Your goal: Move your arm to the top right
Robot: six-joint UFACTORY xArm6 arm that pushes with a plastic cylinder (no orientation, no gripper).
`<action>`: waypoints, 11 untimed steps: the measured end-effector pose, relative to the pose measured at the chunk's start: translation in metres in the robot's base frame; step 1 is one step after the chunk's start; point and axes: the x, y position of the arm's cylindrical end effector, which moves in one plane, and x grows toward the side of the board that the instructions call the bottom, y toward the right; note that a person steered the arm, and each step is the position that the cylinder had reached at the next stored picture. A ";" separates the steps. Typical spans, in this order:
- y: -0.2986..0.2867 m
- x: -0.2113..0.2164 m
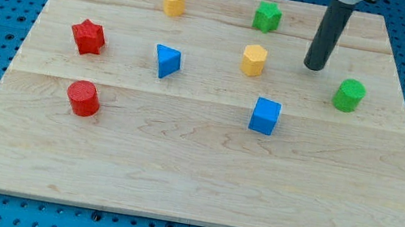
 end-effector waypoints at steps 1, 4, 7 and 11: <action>-0.013 -0.001; -0.022 -0.001; -0.031 0.000; -0.006 -0.054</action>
